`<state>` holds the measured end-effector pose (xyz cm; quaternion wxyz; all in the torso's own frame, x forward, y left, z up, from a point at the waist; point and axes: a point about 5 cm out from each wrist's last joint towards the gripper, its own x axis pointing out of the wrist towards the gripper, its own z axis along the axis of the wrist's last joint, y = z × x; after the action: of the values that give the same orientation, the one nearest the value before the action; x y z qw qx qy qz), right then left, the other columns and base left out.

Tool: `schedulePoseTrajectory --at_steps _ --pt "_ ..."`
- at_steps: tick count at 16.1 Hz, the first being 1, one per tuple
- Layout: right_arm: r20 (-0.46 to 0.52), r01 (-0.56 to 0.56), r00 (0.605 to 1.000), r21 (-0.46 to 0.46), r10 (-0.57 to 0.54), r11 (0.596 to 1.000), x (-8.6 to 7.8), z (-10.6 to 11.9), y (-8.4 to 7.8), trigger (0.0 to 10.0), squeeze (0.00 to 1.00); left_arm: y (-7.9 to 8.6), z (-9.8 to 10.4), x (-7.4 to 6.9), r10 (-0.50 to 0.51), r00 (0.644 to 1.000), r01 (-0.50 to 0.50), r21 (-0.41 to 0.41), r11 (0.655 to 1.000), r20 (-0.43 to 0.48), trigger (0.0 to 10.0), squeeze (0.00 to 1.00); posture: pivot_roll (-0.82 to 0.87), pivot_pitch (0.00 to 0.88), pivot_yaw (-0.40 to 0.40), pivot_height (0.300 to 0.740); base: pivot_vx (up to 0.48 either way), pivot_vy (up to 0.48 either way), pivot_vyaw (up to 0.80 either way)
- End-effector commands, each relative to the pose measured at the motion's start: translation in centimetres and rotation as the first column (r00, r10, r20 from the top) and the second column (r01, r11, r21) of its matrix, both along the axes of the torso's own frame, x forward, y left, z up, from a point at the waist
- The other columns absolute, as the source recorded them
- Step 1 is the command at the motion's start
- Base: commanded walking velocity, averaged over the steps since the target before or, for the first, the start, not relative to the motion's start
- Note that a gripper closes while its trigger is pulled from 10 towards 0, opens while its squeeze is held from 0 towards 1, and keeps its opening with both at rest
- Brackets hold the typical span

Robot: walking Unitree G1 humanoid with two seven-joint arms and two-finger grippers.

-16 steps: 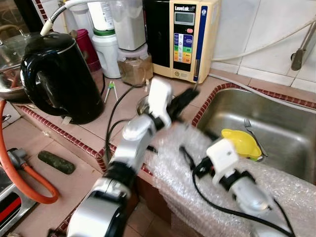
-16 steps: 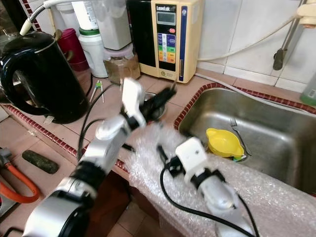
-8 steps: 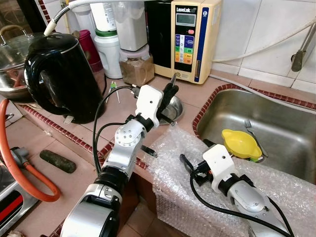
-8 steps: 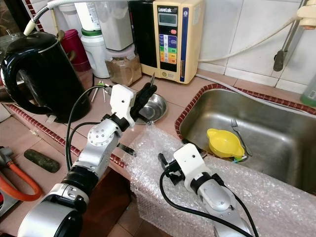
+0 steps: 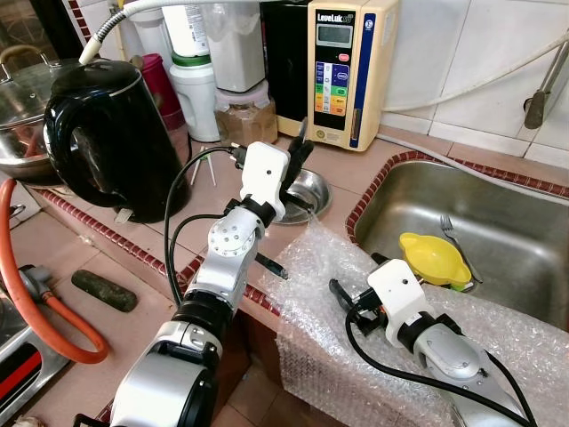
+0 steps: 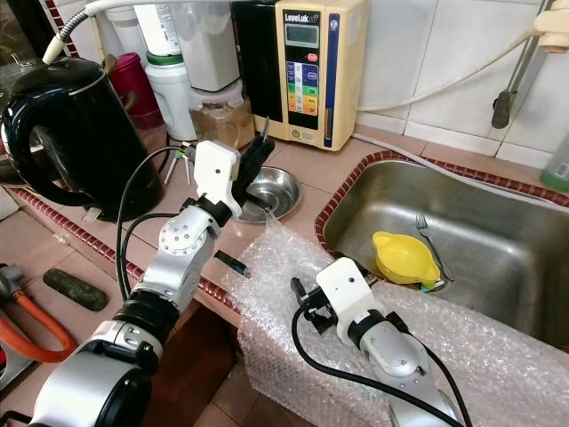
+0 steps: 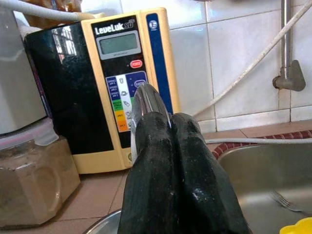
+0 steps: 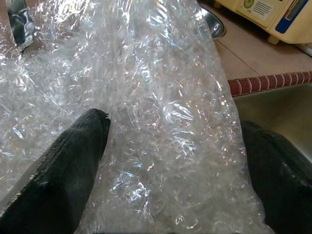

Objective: Kitchen organization

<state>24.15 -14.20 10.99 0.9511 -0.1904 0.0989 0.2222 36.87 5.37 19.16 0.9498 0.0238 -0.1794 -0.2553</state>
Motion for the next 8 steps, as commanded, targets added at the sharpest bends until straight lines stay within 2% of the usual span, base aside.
schedulePoseTrajectory --at_steps 1,5,7,8 --pt "-0.201 0.072 0.975 -0.108 -0.093 0.992 -1.2 -3.9 -2.1 10.0 0.00 1.7 3.8 0.8 0.088 0.989 -0.075 -0.112 0.991 0.118 0.0 0.00 -0.05 0.000 0.099 0.740 0.000 0.000 0.00" --pt "-0.221 0.072 0.970 -0.131 -0.100 0.989 -1.4 -4.3 -2.4 10.0 0.00 2.0 4.1 1.1 0.111 0.987 -0.097 -0.113 0.989 0.118 0.0 0.00 -0.05 0.000 0.099 0.740 0.000 0.000 0.00" --pt "-0.081 0.106 0.990 -0.077 -0.112 0.991 -0.1 -2.2 -2.3 10.0 0.00 1.6 3.7 1.0 0.082 0.990 -0.072 -0.085 0.994 0.119 0.0 0.00 -0.05 0.000 0.098 0.740 0.000 0.000 0.00" --pt "-0.081 0.106 0.990 -0.077 -0.112 0.991 -0.1 -2.2 -2.3 10.0 0.00 1.6 3.7 1.0 0.082 0.990 -0.072 -0.085 0.994 0.119 0.0 0.00 -0.05 0.000 0.098 0.740 0.000 0.000 0.00"
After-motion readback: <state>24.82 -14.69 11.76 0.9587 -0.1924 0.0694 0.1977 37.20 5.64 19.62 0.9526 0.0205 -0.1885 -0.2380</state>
